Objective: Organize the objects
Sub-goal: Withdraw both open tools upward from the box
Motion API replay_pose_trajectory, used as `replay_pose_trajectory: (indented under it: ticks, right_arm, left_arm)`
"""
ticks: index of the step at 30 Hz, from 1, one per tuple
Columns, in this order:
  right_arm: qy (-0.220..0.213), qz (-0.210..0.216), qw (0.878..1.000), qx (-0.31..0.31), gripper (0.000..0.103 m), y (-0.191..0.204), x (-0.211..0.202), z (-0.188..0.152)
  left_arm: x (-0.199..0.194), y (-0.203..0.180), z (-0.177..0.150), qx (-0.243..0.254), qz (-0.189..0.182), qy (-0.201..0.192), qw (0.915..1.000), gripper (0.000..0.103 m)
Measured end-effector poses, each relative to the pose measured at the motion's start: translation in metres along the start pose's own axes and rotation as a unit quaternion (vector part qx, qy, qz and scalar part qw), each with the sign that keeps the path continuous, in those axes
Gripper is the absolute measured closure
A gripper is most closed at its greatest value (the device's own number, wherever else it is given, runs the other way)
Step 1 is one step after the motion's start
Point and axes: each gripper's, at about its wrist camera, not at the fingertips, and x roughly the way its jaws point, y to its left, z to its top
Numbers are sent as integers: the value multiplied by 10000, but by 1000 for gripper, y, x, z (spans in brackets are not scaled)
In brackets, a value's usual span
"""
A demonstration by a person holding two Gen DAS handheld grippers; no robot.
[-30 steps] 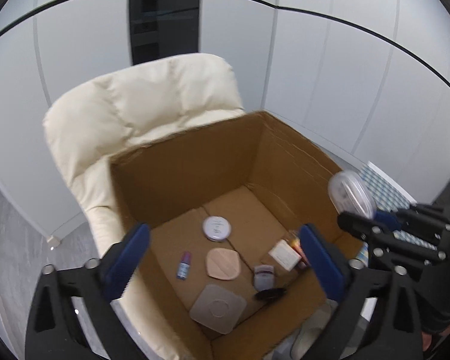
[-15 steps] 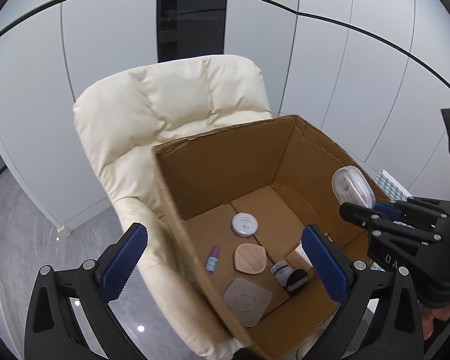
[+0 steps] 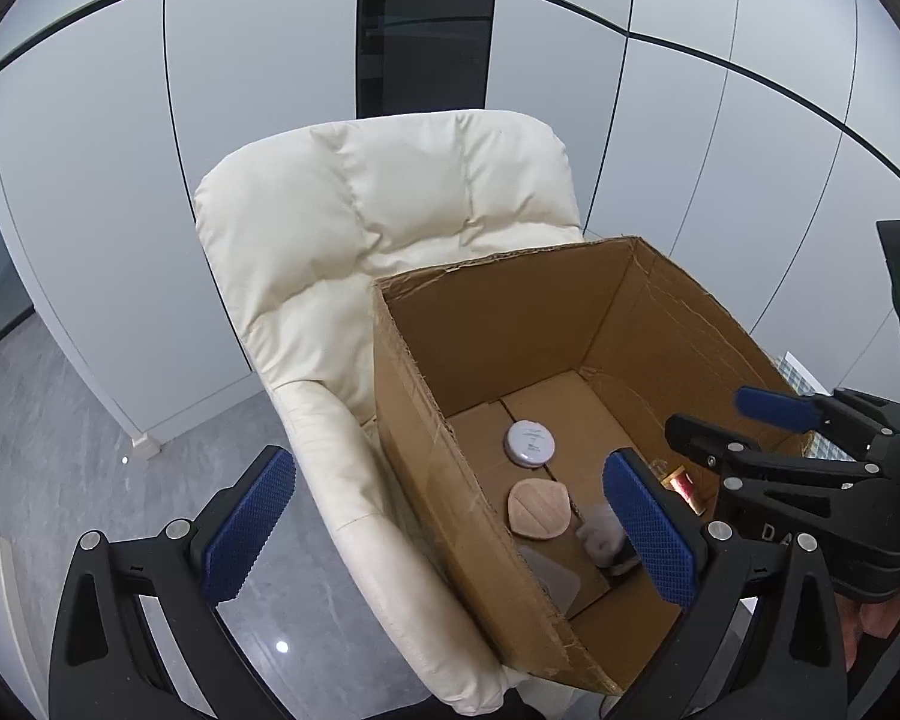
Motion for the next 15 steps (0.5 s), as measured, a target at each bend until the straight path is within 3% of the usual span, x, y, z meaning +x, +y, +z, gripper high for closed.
replay_pose_trajectory:
  ticks: [10,15]
  right_arm:
    - [-76,-331,9992,190,2,-13,-1,2]
    - [-82,-383,9989,263,0,-22,-1,0]
  left_arm:
    - [3,-6,0,41,8,22,10000,1]
    - [7,-13,2,61,0,43,10000,1]
